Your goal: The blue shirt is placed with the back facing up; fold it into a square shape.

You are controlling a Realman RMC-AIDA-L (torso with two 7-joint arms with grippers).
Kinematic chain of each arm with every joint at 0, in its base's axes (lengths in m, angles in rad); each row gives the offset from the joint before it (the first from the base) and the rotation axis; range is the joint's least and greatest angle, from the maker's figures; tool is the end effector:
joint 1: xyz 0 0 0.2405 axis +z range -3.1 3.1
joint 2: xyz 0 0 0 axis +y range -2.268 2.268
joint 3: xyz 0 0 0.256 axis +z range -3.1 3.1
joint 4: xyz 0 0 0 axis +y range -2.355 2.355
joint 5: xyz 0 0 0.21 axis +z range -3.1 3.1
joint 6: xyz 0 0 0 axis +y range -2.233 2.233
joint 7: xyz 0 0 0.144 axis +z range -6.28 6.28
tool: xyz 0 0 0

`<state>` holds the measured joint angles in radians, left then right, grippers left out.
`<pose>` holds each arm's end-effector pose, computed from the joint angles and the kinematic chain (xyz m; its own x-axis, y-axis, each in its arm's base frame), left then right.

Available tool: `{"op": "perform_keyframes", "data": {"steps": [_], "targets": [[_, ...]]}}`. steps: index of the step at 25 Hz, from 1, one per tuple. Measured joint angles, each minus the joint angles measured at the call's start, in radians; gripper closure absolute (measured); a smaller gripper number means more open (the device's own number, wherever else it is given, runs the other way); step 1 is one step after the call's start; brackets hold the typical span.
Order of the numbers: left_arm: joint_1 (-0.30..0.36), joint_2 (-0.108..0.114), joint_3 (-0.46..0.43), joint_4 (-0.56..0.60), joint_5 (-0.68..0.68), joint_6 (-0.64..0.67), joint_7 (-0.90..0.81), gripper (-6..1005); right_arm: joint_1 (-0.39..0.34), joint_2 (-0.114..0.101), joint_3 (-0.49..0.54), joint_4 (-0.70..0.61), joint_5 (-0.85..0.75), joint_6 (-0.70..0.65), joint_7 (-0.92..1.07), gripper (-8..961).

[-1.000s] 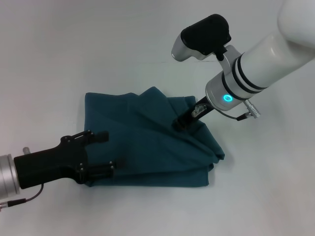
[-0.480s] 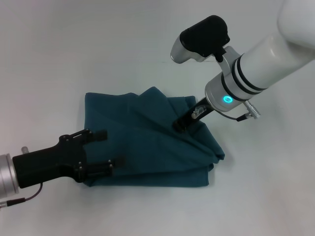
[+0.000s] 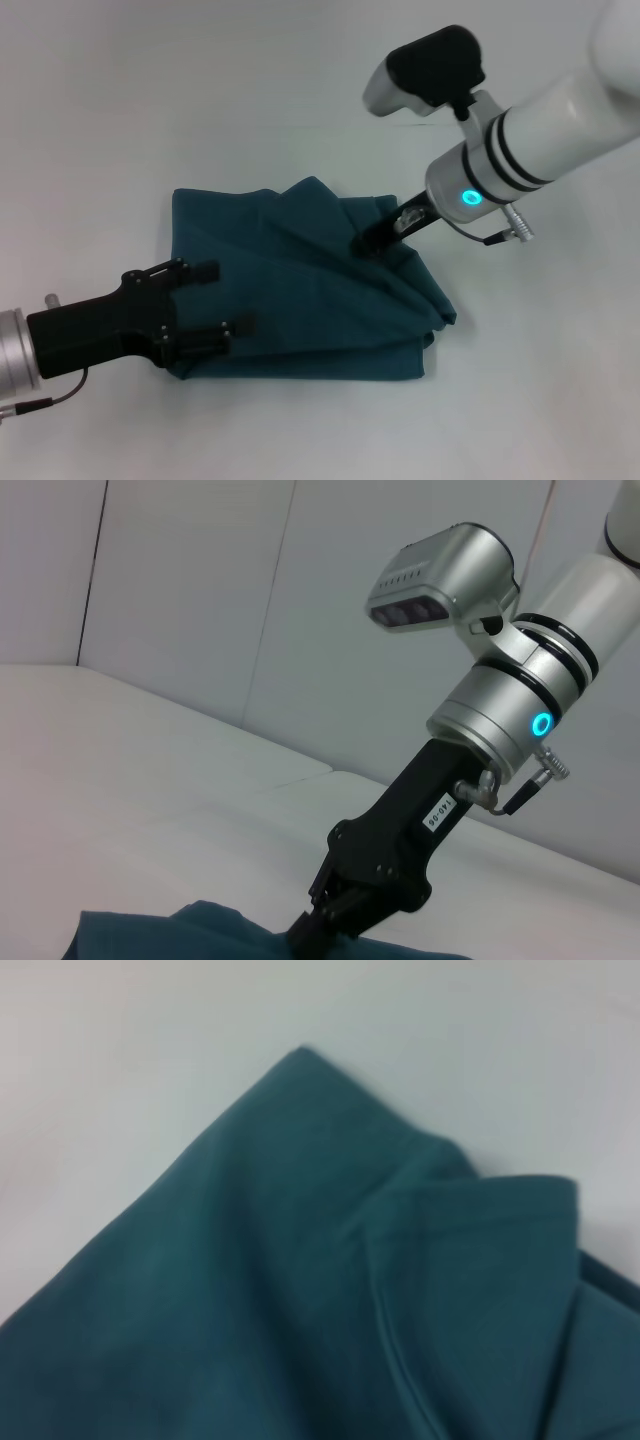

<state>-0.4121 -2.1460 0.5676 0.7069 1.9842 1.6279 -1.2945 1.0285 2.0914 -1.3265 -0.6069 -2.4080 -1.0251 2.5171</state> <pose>-0.2817 0.2954 -0.0004 0.7257 0.3174 0.6104 0.5143 -0.8396 -0.1749 0.1380 0.4317 -0.0802 0.7433 -0.6689 0.0074 -0.6141 -0.6867 -0.3890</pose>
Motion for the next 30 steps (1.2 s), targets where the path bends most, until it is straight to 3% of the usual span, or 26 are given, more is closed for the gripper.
{"op": "perform_keyframes", "data": {"steps": [7, 21, 30], "targets": [[-0.004, 0.0, -0.001, -0.001, -0.001, 0.0, 0.0, 125, -0.099, 0.001, 0.059, -0.095, 0.006, 0.002, 0.0, 949], [-0.011, 0.0, -0.002, -0.002, -0.001, 0.0, 0.0, 130, -0.22, -0.003, 0.193, -0.122, 0.016, 0.046, -0.009, 950], [-0.018, 0.0, -0.002, -0.011, -0.001, -0.004, 0.0, 134, -0.244, -0.003, 0.227, -0.127, 0.03, 0.054, -0.043, 947]]}}
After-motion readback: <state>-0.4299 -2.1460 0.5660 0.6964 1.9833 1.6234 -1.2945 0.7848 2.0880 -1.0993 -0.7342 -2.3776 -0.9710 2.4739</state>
